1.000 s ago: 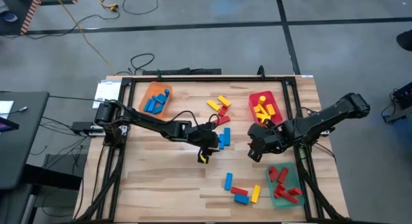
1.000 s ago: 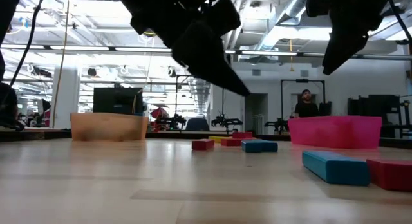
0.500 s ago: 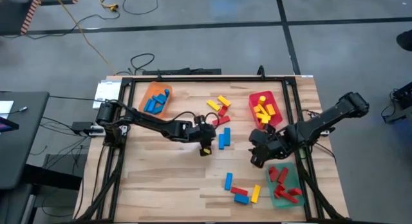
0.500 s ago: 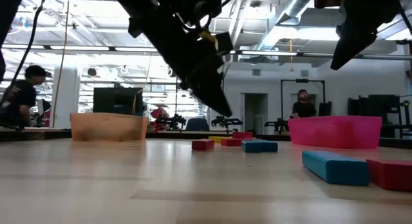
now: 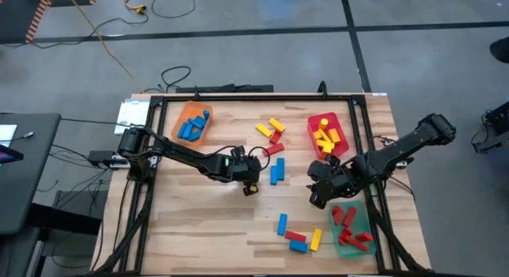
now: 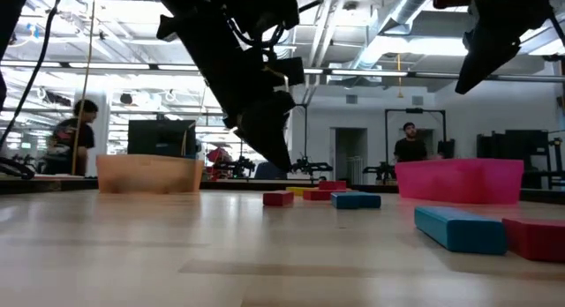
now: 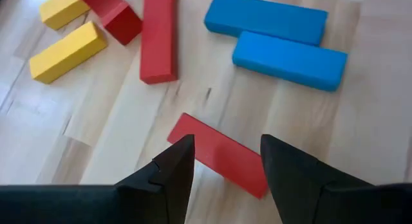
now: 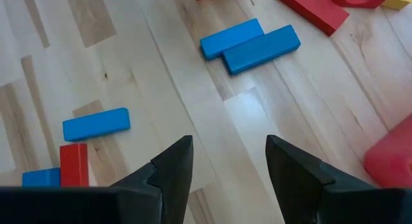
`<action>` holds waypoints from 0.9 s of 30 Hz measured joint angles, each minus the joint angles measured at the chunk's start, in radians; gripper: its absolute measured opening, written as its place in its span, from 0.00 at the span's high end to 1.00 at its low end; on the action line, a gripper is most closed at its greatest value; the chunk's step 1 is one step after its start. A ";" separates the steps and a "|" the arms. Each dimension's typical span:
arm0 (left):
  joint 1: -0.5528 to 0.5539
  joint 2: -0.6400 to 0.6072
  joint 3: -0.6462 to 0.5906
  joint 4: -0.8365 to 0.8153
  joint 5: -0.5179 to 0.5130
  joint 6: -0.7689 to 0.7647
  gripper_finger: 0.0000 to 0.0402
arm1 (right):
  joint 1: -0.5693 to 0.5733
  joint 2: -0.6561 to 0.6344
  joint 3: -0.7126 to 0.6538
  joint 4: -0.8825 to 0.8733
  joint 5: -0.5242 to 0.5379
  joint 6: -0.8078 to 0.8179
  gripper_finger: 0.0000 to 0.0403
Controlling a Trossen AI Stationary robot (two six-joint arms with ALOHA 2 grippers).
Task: Sort blocks
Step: Put the red rectangle block into the green bin
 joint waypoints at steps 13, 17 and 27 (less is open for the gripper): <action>0.002 0.000 -0.080 0.087 0.000 -0.173 0.57 | 0.048 0.000 0.000 0.009 0.030 0.000 0.48; 0.002 0.000 -0.121 0.155 0.009 -0.251 0.57 | 0.059 0.000 0.000 0.009 0.032 0.001 0.48; 0.002 0.000 -0.129 0.196 0.017 -0.256 0.50 | 0.056 0.000 0.000 0.022 0.055 0.002 0.48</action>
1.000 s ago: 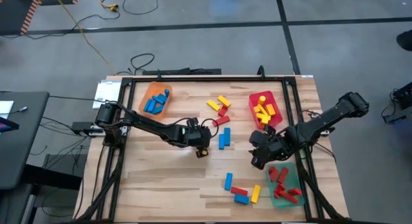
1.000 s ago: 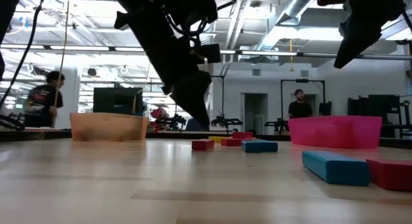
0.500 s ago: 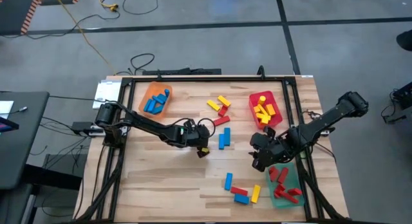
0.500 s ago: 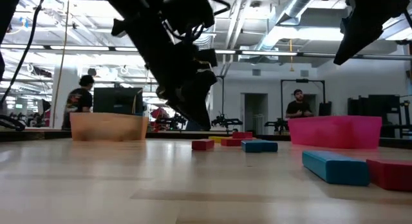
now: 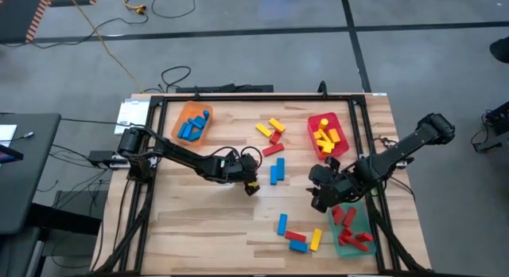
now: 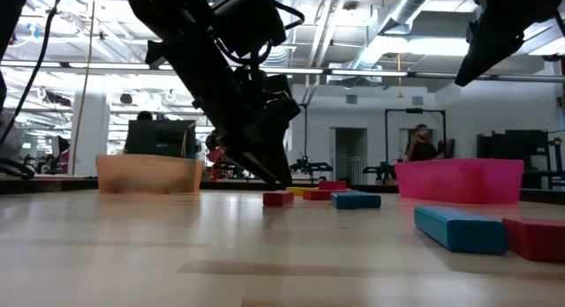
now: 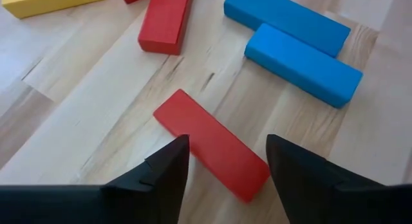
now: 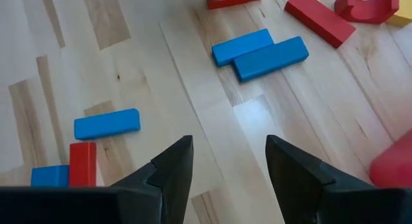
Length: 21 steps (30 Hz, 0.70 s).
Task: Sort blocks
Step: Put the red rectangle block into the green bin
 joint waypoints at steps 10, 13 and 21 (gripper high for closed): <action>0.000 0.035 0.000 0.019 -0.009 -0.005 0.34 | 0.000 0.000 0.000 0.014 0.000 -0.004 0.48; 0.000 0.087 0.012 0.032 0.004 -0.013 0.33 | 0.000 0.000 0.000 0.017 0.001 -0.004 0.48; -0.001 0.127 0.031 0.031 -0.006 0.007 0.36 | 0.000 0.000 0.000 0.020 0.001 -0.005 0.48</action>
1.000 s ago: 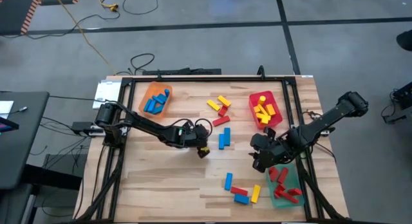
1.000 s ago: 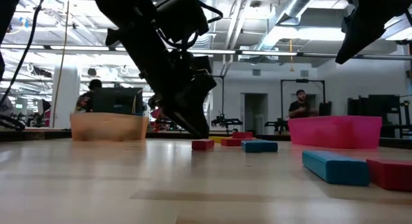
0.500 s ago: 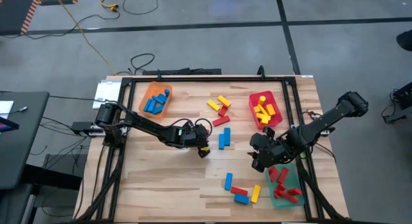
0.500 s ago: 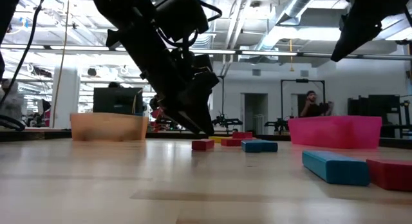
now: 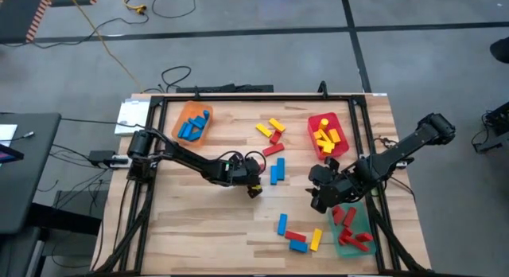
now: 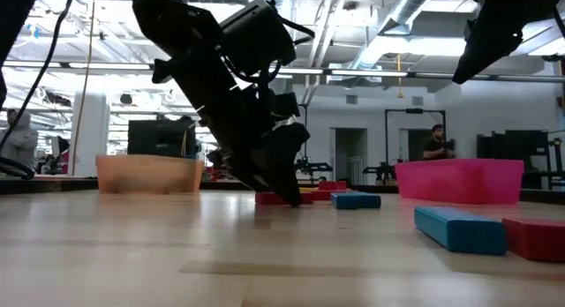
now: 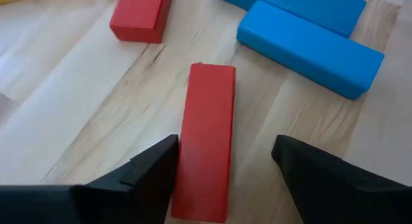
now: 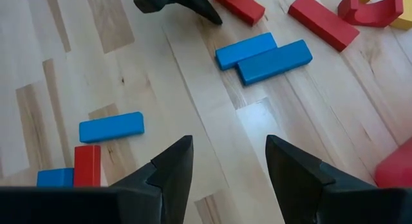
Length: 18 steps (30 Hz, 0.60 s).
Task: Sort blocks
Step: Put the red rectangle block into the green bin
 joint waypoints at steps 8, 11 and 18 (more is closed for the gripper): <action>0.000 -0.001 0.000 -0.009 0.043 0.075 0.62 | 0.000 0.000 0.000 0.002 0.000 -0.001 0.48; 0.001 0.000 0.000 -0.012 0.068 0.113 0.72 | 0.000 0.000 0.000 0.003 0.000 -0.002 0.48; -0.001 0.001 -0.001 -0.012 0.088 0.185 0.75 | 0.003 0.000 0.000 0.004 0.000 -0.003 0.48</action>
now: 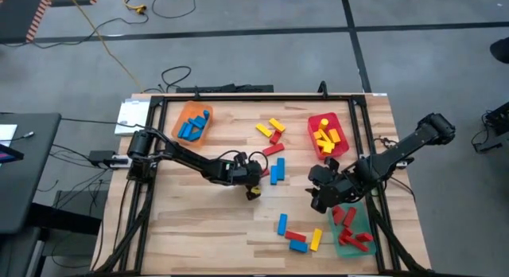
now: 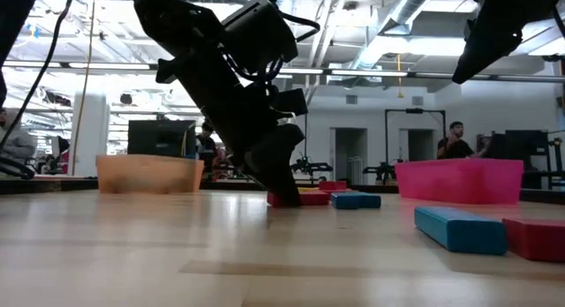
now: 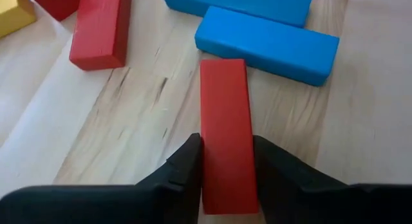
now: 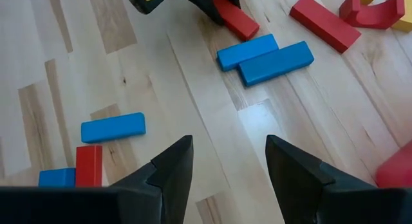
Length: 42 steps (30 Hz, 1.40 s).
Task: Sort blocks
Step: Put the red rectangle block into the green bin
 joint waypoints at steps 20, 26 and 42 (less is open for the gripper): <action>-0.002 0.004 0.061 0.026 0.149 0.144 0.73 | 0.084 0.000 0.000 0.291 0.004 -0.400 0.48; -0.011 0.007 0.127 -0.052 0.220 0.201 0.73 | 0.087 0.013 0.000 0.290 0.004 -0.401 0.48; -0.030 0.002 0.211 -0.261 0.215 0.280 0.73 | 0.084 0.149 0.000 0.266 -0.004 -0.404 0.48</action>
